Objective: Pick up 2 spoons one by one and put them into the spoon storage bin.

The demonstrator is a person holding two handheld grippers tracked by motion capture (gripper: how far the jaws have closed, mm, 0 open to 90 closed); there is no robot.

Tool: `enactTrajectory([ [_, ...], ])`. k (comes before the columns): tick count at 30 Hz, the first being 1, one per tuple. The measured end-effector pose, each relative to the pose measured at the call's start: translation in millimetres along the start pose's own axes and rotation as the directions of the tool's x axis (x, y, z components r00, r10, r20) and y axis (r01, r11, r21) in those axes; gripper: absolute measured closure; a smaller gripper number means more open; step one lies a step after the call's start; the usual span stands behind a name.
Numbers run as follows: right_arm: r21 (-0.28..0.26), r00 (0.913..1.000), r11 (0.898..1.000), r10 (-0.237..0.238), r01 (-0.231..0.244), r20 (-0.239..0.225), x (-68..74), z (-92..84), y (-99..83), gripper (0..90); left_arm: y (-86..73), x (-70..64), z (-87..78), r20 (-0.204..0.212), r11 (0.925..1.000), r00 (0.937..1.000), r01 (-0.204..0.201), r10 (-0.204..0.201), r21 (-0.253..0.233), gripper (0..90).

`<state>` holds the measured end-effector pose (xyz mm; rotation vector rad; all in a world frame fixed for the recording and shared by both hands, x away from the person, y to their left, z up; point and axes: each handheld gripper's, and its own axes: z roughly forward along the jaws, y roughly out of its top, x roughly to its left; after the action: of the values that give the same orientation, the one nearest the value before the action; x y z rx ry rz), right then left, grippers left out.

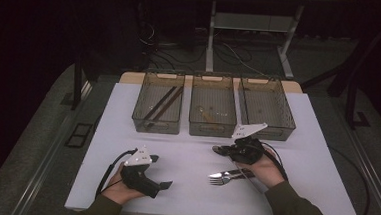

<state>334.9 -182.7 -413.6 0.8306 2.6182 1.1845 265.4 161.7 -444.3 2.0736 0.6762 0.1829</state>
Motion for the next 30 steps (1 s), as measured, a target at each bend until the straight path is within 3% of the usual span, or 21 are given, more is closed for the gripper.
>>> enactTrajectory([
  [12,-0.055,0.9994,0.998,0.028,-0.027,0.019,-17.8,-8.4,24.0,86.0,1.4,1.9,2.1,0.005,1.0000,1.0000,0.007,-0.007,-0.006,0.0],
  [30,-0.102,0.9964,0.993,0.062,-0.056,0.058,-55.2,-11.2,80.7,85.9,2.7,1.7,2.2,0.003,0.9996,0.9998,0.017,-0.017,-0.022,0.0],
])
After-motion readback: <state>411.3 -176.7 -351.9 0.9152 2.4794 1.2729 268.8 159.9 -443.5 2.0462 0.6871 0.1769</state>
